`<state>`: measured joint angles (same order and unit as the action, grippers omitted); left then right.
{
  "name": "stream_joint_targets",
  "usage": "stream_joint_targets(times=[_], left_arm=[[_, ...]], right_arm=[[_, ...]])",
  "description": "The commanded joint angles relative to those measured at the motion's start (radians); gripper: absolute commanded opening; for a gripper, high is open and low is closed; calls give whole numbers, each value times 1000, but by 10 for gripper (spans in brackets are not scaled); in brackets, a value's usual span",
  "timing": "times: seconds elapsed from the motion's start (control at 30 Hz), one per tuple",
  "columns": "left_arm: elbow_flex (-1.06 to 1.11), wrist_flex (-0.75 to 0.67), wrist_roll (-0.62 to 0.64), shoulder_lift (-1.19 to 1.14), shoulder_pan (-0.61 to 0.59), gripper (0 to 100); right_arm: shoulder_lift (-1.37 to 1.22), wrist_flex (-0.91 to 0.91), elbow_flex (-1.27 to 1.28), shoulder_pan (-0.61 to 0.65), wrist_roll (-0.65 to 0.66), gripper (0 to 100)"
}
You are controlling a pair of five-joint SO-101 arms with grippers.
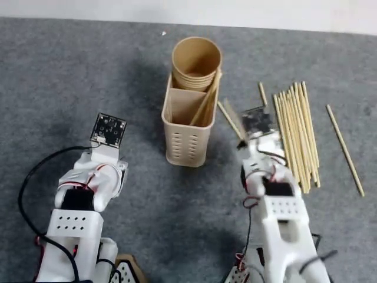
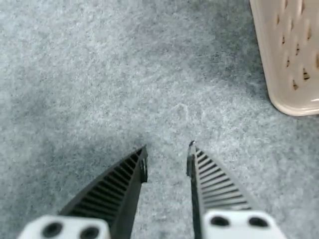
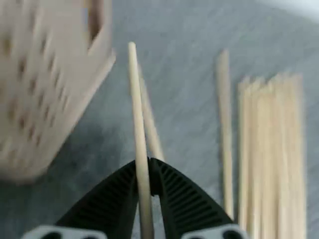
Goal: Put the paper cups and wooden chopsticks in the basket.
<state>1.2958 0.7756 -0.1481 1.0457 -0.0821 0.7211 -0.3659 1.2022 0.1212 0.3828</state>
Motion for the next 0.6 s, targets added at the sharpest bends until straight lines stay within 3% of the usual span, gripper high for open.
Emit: stream_joint_targets(times=[0.0, 0.27, 0.43, 0.57], left_arm=[[-2, -17, 8, 10, 13, 147], [8, -18, 8, 10, 13, 147], [7, -18, 8, 10, 13, 147], [7, -20, 8, 10, 13, 147]], right_arm=[[-189, -70, -171, 19, 26, 7], [-602, -107, -430, -7, 61, 10], [-654, -108, -443, -8, 192, 10], [-659, -110, -443, -25, 207, 26]])
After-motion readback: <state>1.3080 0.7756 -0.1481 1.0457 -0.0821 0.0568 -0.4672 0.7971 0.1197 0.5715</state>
